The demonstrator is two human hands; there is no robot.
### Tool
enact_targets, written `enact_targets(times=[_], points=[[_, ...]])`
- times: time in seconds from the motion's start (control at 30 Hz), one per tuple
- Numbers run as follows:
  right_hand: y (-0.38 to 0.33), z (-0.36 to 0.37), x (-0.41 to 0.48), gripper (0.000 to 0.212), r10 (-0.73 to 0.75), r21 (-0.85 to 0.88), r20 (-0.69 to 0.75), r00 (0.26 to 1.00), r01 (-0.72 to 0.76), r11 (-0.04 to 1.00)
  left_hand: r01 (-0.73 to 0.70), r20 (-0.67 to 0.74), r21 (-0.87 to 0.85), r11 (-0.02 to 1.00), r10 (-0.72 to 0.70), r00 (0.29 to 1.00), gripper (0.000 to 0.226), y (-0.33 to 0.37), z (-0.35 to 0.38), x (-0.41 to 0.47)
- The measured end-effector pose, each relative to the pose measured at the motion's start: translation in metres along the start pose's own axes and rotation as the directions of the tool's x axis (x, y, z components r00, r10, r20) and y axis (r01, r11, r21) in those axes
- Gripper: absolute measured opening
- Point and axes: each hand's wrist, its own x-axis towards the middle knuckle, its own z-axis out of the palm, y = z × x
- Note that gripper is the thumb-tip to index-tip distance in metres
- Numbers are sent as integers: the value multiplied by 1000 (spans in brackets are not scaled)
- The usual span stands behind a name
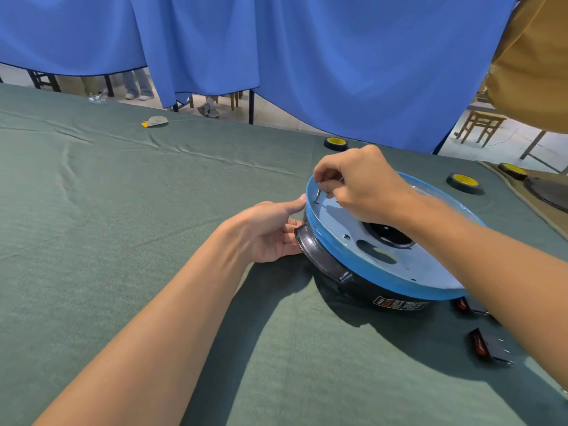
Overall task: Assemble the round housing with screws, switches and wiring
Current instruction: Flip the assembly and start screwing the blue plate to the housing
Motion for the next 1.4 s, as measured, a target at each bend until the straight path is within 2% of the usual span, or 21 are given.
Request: enact_targets(times=[0.27, 0.43, 0.6, 0.77, 0.83, 0.93, 1.03, 1.17, 1.33, 1.4], points=[[-4, 7, 2, 14, 114, 6, -21, 993, -114, 993, 5, -19, 12, 1000, -5, 1000, 44, 0, -1, 4], [0, 6, 0, 14, 115, -46, 21, 993, -114, 992, 49, -15, 86, 995, -48, 999, 82, 0, 2, 6], [1, 9, -6, 11, 289, 166, -86, 953, -273, 948, 60, 1, 109, 992, -60, 998, 98, 2, 4, 6], [3, 6, -5, 17, 478, 438, -82, 874, -399, 805, 81, -12, 158, 984, -80, 997, 102, 4, 8, 6], [3, 6, -5, 14, 464, 432, -74, 883, -391, 813, 83, -19, 175, 981, -81, 997, 97, 6, 9, 6], [3, 7, -4, 12, 356, 261, -55, 933, -331, 907, 78, -36, 205, 976, -72, 997, 87, 6, 10, 6], [2, 4, -3, 12, 292, 160, -31, 956, -284, 945, 75, -33, 219, 973, -70, 997, 86, 7, 10, 5], [3, 1, -2, 14, 262, 148, 15, 965, -261, 954, 78, -38, 222, 972, -71, 997, 92, 7, 9, 5], [2, 5, -5, 9, 240, 143, -1, 971, -237, 961, 87, -54, 203, 975, -78, 995, 89, 7, 11, 2], [3, 4, -5, 11, 224, 161, 18, 974, -224, 961, 83, -53, 199, 976, -74, 996, 95, 8, 10, 1]])
